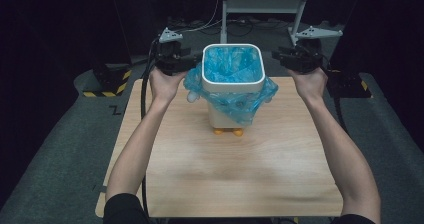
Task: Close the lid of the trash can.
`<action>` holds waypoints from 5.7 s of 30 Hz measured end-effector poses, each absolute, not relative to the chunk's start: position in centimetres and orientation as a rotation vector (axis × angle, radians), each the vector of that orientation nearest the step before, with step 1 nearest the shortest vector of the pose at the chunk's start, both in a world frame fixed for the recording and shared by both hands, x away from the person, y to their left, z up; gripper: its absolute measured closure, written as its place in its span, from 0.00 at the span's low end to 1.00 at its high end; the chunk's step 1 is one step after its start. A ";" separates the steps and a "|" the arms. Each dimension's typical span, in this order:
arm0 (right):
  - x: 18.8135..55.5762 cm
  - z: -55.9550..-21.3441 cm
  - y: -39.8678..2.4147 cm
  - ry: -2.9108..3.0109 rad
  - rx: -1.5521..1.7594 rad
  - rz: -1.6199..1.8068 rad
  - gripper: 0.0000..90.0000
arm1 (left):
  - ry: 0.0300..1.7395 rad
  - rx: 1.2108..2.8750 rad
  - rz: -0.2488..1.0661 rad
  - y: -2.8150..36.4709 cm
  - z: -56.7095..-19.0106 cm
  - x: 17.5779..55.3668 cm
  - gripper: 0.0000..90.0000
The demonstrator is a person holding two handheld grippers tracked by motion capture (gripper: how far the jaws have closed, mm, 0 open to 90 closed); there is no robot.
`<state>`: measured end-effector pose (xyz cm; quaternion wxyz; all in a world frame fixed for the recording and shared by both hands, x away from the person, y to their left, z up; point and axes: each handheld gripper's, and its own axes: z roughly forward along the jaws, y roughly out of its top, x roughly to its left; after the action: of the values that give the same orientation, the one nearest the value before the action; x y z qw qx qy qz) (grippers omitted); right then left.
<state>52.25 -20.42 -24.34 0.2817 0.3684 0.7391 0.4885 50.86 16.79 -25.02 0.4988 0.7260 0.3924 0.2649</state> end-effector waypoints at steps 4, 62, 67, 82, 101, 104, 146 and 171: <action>51.7 -24.3 -20.9 1.976 0.981 1.310 0.74 | 0.945 1.755 0.638 17.2 -24.8 50.3 0.53; 44.6 -30.7 -26.8 1.939 1.031 1.414 0.70 | 0.891 1.717 0.554 20.5 -29.0 43.3 0.51; 44.2 -31.8 -27.1 1.940 1.044 1.428 0.70 | 0.913 1.725 0.566 20.8 -30.0 42.8 0.51; 43.1 -34.7 -27.8 1.969 1.096 1.445 0.69 | 0.984 1.737 0.557 21.7 -33.4 40.9 0.50; 42.4 -37.4 -27.5 1.995 1.134 1.422 0.69 | 1.034 1.754 0.565 21.9 -37.0 40.5 0.49; 42.4 -37.9 -27.5 1.997 1.144 1.428 0.69 | 1.044 1.757 0.570 21.9 -37.4 40.5 0.49; 43.1 -43.7 -26.4 2.022 1.251 1.370 0.67 | 1.154 1.796 0.578 21.6 -43.8 41.6 0.49; 45.4 -48.3 -24.7 2.046 1.260 1.173 0.66 | 1.277 1.849 0.599 21.3 -48.2 44.1 0.49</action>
<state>45.45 -24.73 -48.28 0.2317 0.4583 0.7444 0.4267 44.10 21.34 -48.21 0.3967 0.7297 0.5042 0.2366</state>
